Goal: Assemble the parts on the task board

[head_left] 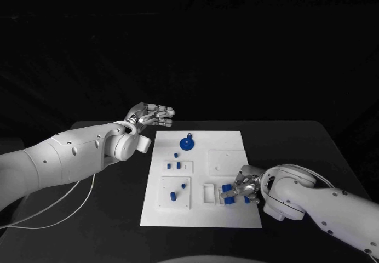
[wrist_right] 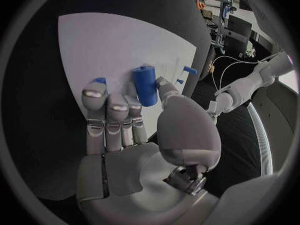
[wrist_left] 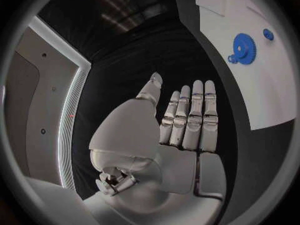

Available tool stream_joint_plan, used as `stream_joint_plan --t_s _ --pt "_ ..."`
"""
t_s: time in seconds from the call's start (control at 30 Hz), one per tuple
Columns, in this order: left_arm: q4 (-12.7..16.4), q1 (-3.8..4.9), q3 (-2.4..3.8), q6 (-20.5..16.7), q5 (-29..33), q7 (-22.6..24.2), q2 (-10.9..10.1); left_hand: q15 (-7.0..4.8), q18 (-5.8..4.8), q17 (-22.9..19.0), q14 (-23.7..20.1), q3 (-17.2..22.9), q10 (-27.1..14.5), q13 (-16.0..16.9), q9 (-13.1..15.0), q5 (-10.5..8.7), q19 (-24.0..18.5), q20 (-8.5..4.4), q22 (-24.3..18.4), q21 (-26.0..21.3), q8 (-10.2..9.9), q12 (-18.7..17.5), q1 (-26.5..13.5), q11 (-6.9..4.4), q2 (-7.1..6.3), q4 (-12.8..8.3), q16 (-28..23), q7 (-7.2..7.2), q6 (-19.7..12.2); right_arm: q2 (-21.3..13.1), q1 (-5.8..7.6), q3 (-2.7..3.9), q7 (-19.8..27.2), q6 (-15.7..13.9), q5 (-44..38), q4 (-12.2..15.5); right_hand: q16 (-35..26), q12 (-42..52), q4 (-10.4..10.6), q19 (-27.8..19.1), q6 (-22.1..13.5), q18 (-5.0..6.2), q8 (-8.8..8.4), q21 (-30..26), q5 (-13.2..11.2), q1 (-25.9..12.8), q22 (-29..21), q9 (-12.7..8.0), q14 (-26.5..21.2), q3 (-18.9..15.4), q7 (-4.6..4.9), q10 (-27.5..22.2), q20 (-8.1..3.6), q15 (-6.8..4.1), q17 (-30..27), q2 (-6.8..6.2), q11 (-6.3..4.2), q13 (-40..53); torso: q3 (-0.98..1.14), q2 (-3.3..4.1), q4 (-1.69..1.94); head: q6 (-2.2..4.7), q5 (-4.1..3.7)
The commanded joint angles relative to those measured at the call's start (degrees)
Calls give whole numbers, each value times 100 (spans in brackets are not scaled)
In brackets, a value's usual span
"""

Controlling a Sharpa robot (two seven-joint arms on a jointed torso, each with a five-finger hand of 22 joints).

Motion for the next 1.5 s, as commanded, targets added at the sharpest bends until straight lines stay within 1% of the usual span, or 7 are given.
stream_joint_plan --t_s 0.03,0.2,0.33,0.57,1.1,1.27,1.5 --pt "10 0 4 84 -23 -5 11 -5 0 -3 -27 -3 -28 -5 1 -30 7 17 -9 34 -12 7 -37 7 -23 42 -14 10 -20 7 -80 -74 -272 -42 -57 -84 11 -26 -535 305 48 6 -34 25 -27 70 285 -1873 26 680 -15 -19 16 -23 8 30 -32 -2 2 1 1 -1 -2" --pt "9 0 4 88 -27 -18 7 -4 1 -3 -28 0 -30 -5 0 -29 7 18 -10 34 -13 8 -37 8 -25 45 -14 13 -22 -45 -79 -76 -265 -252 149 -22 -5 -50 -686 306 161 -17 -29 28 -64 -94 301 -1898 29 970 -50 -2 -4 -37 11 -1 -54 -30 6 5 3 -4 3" --pt "3 0 4 86 -31 -33 3 -3 2 -3 -30 5 -34 -4 0 -28 6 20 -11 35 -14 9 -35 9 -29 49 -13 18 -24 -113 -53 -75 -258 -423 417 82 -14 -105 -644 308 206 -22 -31 27 -543 -129 304 -1894 32 981 -69 8 -9 -44 8 44 -64 -86 5 2 3 -11 18" --pt "-18 1 4 73 -33 -71 3 6 7 -3 -43 4 -84 -4 -8 -60 1 27 -15 32 -18 9 -74 31 -69 96 -13 82 -199 -199 190 -62 -252 -570 1069 272 -53 -149 -573 305 253 -29 -32 -5 -604 -145 299 -1896 26 1066 -89 10 -19 -52 -18 51 -75 -137 -4 4 -3 -26 21" --pt "-35 2 2 65 -36 -170 78 14 12 -11 -53 56 -137 -3 -17 -106 4 33 -23 28 -29 10 -84 55 -190 246 -13 143 -419 -45 445 -55 -263 -157 1431 285 -87 -189 -608 304 228 -22 -32 9 -675 -199 319 -1933 31 921 -79 -15 -12 -46 -24 158 -67 -185 -24 3 9 -68 61" --pt "-41 3 2 72 -39 -183 103 16 10 -13 -56 62 -144 -3 -16 -108 3 33 -26 25 -28 10 -80 56 -207 269 -12 142 -411 15 483 -110 -275 69 1290 227 -92 -224 -601 303 227 -27 -31 -8 -657 -225 338 -1945 28 747 -80 -22 -11 -45 -4 212 -67 -229 -23 1 6 -84 57" --pt "-47 3 2 93 -46 -201 140 17 9 -14 -62 72 -153 -3 -17 -109 3 34 -28 21 -29 9 -76 58 -216 287 -13 141 -415 181 510 -277 -287 213 1078 86 -128 -290 -523 304 288 -33 -29 -46 -592 -285 337 -1939 29 612 -103 -12 -17 -53 -19 224 -81 -305 2 11 14 -95 75"
